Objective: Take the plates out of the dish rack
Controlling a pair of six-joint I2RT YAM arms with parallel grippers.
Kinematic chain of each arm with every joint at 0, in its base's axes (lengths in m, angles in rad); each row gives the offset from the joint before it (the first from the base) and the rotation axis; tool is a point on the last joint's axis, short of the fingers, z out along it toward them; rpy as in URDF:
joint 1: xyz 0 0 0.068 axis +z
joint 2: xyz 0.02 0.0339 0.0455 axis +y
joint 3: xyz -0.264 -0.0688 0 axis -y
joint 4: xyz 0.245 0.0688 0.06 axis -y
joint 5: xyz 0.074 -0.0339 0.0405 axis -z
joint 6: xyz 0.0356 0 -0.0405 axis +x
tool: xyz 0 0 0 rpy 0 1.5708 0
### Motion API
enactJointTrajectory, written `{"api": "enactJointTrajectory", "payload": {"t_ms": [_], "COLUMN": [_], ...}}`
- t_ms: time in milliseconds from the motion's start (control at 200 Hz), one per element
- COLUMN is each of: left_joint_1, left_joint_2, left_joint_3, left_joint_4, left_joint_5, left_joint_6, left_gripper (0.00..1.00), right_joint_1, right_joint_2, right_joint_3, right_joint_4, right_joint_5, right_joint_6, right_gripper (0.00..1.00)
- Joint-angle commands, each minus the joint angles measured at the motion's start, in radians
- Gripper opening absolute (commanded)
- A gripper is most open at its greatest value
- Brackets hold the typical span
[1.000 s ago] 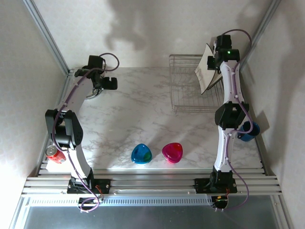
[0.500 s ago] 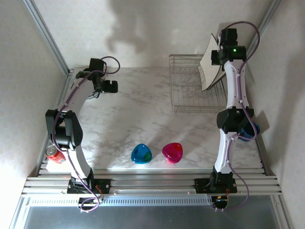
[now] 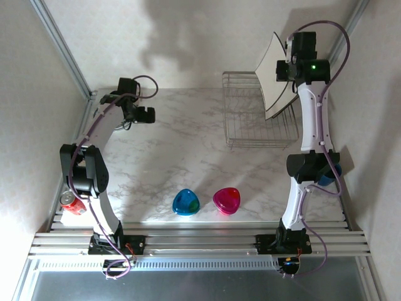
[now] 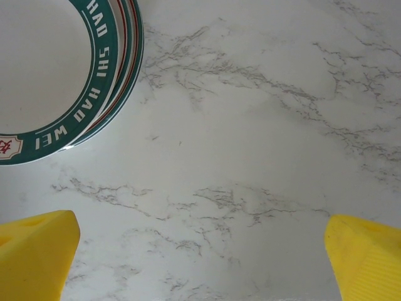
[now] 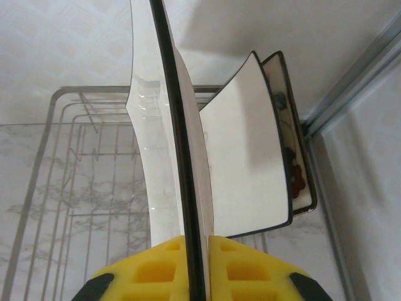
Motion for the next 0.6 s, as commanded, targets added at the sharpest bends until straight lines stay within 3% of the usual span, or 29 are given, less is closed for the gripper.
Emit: {"api": "enactJointTrajectory", "payload": {"t_ms": [0, 150, 375, 591], "left_joint_1": [-0.010, -0.011, -0.011, -0.011], "left_joint_2": [-0.034, -0.032, -0.028, -0.012], "left_joint_3": [-0.013, -0.014, -0.014, 0.006], "left_joint_4": [0.008, 0.008, 0.013, 0.013], "left_joint_5": [0.012, 0.012, 0.017, 0.032], "left_joint_6": [-0.003, -0.005, -0.002, -0.005], "left_gripper": [0.99, 1.00, 1.00, 1.00], "right_joint_1": [-0.004, -0.035, -0.108, -0.112], "right_joint_2": [-0.122, -0.252, -0.448, -0.514], "right_joint_3": [-0.055, -0.290, -0.734, -1.130], "right_joint_4": [0.182, 0.334, 0.725, 1.255], "right_joint_5": [-0.116, -0.310, -0.654, -0.916], "right_joint_6": [0.081, 0.199, 0.463, 0.786], "right_gripper": [0.00, 0.00, 0.00, 0.00]}}
